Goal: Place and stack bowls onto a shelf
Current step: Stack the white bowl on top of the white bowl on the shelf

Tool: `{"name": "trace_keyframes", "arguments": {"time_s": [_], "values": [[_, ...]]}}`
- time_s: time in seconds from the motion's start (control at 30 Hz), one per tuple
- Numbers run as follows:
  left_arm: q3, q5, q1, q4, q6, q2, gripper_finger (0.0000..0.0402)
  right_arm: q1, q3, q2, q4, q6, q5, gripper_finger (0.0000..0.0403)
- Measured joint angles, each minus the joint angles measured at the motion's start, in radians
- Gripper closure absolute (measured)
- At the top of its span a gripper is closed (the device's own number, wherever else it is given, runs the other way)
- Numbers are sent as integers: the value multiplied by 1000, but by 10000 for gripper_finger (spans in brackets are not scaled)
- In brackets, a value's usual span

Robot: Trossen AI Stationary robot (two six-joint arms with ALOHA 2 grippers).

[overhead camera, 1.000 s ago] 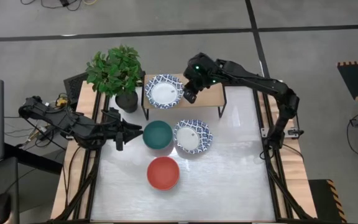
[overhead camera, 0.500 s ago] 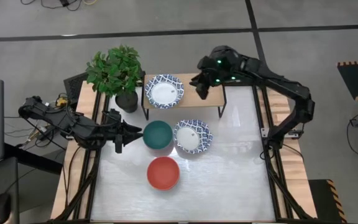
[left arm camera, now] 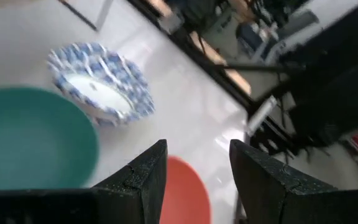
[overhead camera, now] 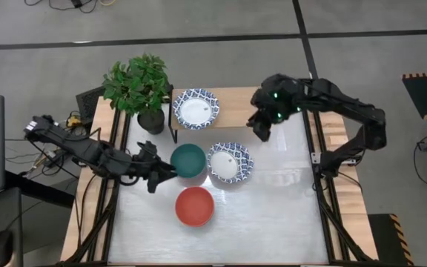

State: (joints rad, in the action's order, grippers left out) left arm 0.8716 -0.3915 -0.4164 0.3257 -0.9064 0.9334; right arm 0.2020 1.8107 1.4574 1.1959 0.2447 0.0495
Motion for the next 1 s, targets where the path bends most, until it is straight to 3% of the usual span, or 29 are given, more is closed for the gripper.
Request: {"name": "trace_keyframes", "arguments": {"time_s": [0.37,0.63,0.83,1.0], "values": [[-1,-23,-79,-50,-22,-12,243,-197,0,3,142,144,-211,282],[-1,-36,-110,-48,-11,-11,243,-282,-19,3,105,201,-235,282],[-1,-33,-112,-52,11,-11,243,-308,-114,2,20,203,-232,281],[-1,29,-113,-59,14,-11,243,-325,-240,4,-105,202,-170,259]]}}
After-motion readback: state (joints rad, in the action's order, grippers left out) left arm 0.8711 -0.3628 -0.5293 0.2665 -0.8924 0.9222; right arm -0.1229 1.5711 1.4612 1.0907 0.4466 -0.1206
